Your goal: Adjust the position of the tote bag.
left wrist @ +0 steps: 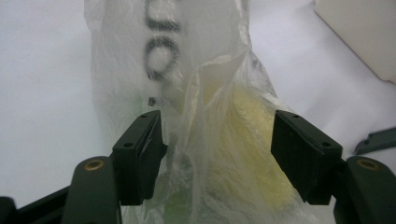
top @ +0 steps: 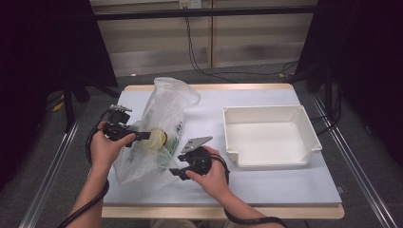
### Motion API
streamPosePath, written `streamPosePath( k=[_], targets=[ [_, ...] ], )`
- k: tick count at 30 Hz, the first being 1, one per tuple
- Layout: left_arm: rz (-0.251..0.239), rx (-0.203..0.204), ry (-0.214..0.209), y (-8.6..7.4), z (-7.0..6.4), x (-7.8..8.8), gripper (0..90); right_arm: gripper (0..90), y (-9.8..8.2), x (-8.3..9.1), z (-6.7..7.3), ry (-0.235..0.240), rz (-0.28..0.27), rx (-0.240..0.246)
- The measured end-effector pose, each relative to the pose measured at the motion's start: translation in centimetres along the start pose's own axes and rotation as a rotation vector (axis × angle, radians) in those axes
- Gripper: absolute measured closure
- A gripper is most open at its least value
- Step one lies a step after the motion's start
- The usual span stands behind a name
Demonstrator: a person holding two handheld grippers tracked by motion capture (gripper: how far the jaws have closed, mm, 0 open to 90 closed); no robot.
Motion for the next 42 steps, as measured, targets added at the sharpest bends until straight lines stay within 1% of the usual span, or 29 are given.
streamPosePath(
  k=[3,5,6,7,8,9,10,11,12,13,14,16,17,18,19,21,23,25,27,28,29,30,31,33,34,36,38,41,42],
  targets=[
    [0.003,-0.002,0.006,0.0,0.1,0.0,36.0,33.9,0.1,0.7,-0.5,-0.019,-0.019,-0.004],
    [0.003,-0.001,0.002,0.1,0.1,-0.1,36.1,30.7,0.2,1.0,-1.0,-0.039,-0.022,-0.019],
    [0.006,-0.011,0.010,0.1,0.1,-0.2,36.1,29.3,0.3,1.1,-1.4,-0.061,-0.021,-0.030],
    [0.010,-0.011,0.010,0.0,0.1,-0.2,36.1,28.5,0.4,1.2,-1.8,-0.094,-0.012,-0.030],
    [0.017,-0.012,0.006,0.0,0.1,-0.3,36.1,28.5,0.6,1.3,-2.2,-0.104,-0.015,-0.033],
    [0.021,-0.015,0.016,-0.1,0.2,-0.4,36.1,28.4,0.9,1.4,-2.4,-0.098,-0.025,-0.037],
    [0.024,-0.016,0.014,-0.1,0.2,-0.5,36.2,27.9,1.2,1.6,-2.5,-0.089,-0.038,-0.039],
    [0.026,-0.015,0.006,-0.2,0.3,-0.5,36.5,27.7,1.5,1.8,-2.7,-0.093,-0.042,-0.037],
    [0.018,-0.005,0.003,-0.1,0.3,-0.6,36.7,27.5,1.7,1.9,-2.8,-0.108,-0.038,-0.040],
    [0.023,-0.010,0.002,-0.2,0.4,-0.6,36.7,27.4,1.8,2.0,-3.1,-0.122,-0.034,-0.042],
    [0.021,-0.006,0.002,-0.2,0.5,-0.6,36.7,27.2,1.9,1.9,-3.3,-0.136,-0.028,-0.048],
    [0.023,-0.002,-0.002,-0.3,0.6,-0.6,36.8,26.9,2.2,1.4,-3.8,-0.150,-0.022,-0.056],
    [0.020,0.000,0.001,-0.3,0.6,-0.5,36.9,26.0,2.4,1.1,-4.0,-0.152,-0.021,-0.055],
    [0.029,-0.007,0.001,-0.4,0.7,-0.5,36.8,25.4,2.6,0.7,-4.3,-0.150,-0.028,-0.059],
    [0.032,-0.005,0.002,-0.5,0.8,-0.4,36.8,25.4,2.8,0.3,-4.5,-0.153,-0.029,-0.057],
    [0.018,0.008,0.005,-0.4,0.9,-0.4,36.5,25.2,3.2,-0.6,-4.9,-0.161,-0.036,-0.061],
    [0.021,0.002,0.004,-0.5,1.0,-0.3,36.2,25.0,3.5,-1.4,-5.5,-0.174,-0.035,-0.062],
    [0.019,-0.003,0.008,-0.4,1.0,-0.3,36.2,23.1,3.6,-2.2,-6.1,-0.193,-0.034,-0.071],
    [0.023,-0.007,0.009,-0.4,0.8,-0.3,35.7,22.0,3.6,-2.8,-6.6,-0.201,-0.027,-0.074],
    [0.027,-0.020,0.013,-0.4,0.9,-0.2,35.7,20.9,3.6,-3.0,-6.8,-0.203,-0.025,-0.080],
    [0.027,-0.021,0.012,-0.3,0.9,-0.3,35.7,20.1,3.5,-3.2,-7.1,-0.204,-0.026,-0.090],
    [0.029,-0.022,0.014,-0.3,0.9,-0.2,35.6,19.5,3.5,-3.4,-7.2,-0.198,-0.030,-0.110],
    [0.030,-0.019,0.015,-0.3,0.9,-0.3,35.6,19.1,3.6,-3.5,-7.3,-0.195,-0.033,-0.118],
    [0.029,-0.018,0.014,-0.3,0.9,-0.4,35.6,17.7,3.7,-3.8,-7.5,-0.204,-0.036,-0.104],
    [0.026,-0.015,0.010,-0.3,0.8,-0.5,35.5,17.1,3.8,-3.9,-7.6,-0.202,-0.041,-0.108],
    [0.040,-0.027,0.011,-0.3,0.8,-0.5,35.4,16.4,3.9,-4.4,-7.8,-0.196,-0.045,-0.123],
    [0.042,-0.027,0.005,-0.4,0.7,-0.6,35.3,16.3,3.9,-5.0,-8.0,-0.193,-0.041,-0.124],
    [0.046,-0.029,0.008,-0.4,0.7,-0.7,35.3,16.4,3.6,-6.0,-8.1,-0.192,-0.027,-0.123],
    [0.047,-0.032,0.007,-0.4,0.8,-0.7,35.4,16.9,3.5,-6.3,-8.1,-0.193,-0.014,-0.125]
  ],
)
Point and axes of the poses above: each handheld gripper's, and its own axes: x roughly backward along the jaws, y roughly out of its top, z roughly to its left, the point moved 7 cm from there along -x, roughly forward along the jaws, and after that the axes turned 3 degrees about z, right-handed, at the moved point
